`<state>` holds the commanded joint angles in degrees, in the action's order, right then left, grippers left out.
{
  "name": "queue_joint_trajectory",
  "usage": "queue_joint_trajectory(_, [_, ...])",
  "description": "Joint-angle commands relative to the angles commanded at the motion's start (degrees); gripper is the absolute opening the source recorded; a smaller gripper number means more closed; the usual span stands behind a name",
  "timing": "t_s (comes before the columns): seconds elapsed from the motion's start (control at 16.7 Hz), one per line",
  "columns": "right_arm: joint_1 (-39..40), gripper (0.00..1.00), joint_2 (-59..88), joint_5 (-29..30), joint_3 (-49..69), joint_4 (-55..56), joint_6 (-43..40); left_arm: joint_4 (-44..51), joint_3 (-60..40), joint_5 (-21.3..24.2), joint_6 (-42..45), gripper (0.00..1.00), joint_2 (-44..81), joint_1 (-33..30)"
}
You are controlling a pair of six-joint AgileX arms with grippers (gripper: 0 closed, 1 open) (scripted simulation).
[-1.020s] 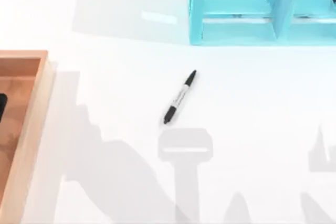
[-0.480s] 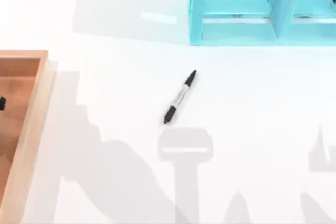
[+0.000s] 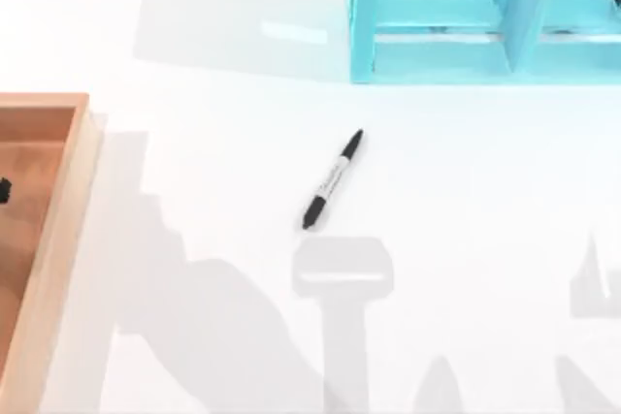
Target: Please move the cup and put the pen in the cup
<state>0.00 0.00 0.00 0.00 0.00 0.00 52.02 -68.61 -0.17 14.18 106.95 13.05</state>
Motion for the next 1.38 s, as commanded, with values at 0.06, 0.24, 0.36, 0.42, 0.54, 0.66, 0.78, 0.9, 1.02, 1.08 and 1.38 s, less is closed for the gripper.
queue_joint_trajectory(0.06, [0.00, 1.00, 0.00, 0.00, 0.00, 0.00, 0.00, 0.00, 0.00, 0.00, 0.00, 0.00, 0.00, 0.00])
queue_joint_trajectory(0.24, [0.00, 1.00, 0.00, 0.00, 0.00, 0.00, 0.00, 0.11, -0.14, 0.04, -0.04, 0.00, -0.12, -0.05])
queue_joint_trajectory(0.36, [0.00, 1.00, 0.00, 0.00, 0.00, 0.00, 0.00, 1.75, -2.08, 0.13, -0.80, 0.00, -0.10, 0.86])
queue_joint_trajectory(0.42, [0.00, 1.00, 0.00, 0.00, 0.00, 0.00, 0.00, 3.17, -3.79, 0.19, -1.11, 0.00, -0.15, 1.33])
queue_joint_trajectory(0.54, [0.00, 1.00, 0.00, 0.00, 0.00, 0.00, 0.00, 6.83, -7.75, 0.35, -1.76, 0.00, -0.35, 1.50])
queue_joint_trajectory(0.66, [0.00, 1.00, 0.00, 0.00, 0.00, 0.00, 0.00, 11.21, -11.35, 0.68, -3.60, 0.00, -0.65, -0.07])
queue_joint_trajectory(0.78, [0.00, 1.00, 0.00, 0.00, 0.00, 0.00, 0.00, 16.14, -14.65, 1.15, -7.05, 0.00, -1.11, -4.02])
queue_joint_trajectory(0.9, [0.00, 1.00, 0.00, 0.00, 0.00, 0.00, 0.00, 21.16, -17.77, 1.47, -11.62, 0.00, -1.84, -9.99])
queue_joint_trajectory(1.02, [0.00, 1.00, 0.00, 0.00, 0.00, 0.00, 0.00, 25.79, -20.87, 1.36, -16.92, 0.00, -2.88, -16.58])
queue_joint_trajectory(1.08, [0.00, 1.00, 0.00, 0.00, 0.00, 0.00, 0.00, 27.85, -22.48, 1.15, -19.66, 0.00, -3.46, -19.60])
queue_joint_trajectory(1.38, [0.00, 1.00, 0.00, 0.00, 0.00, 0.00, 0.00, 33.46, -28.21, 0.12, -26.65, 0.00, -5.32, -26.74])
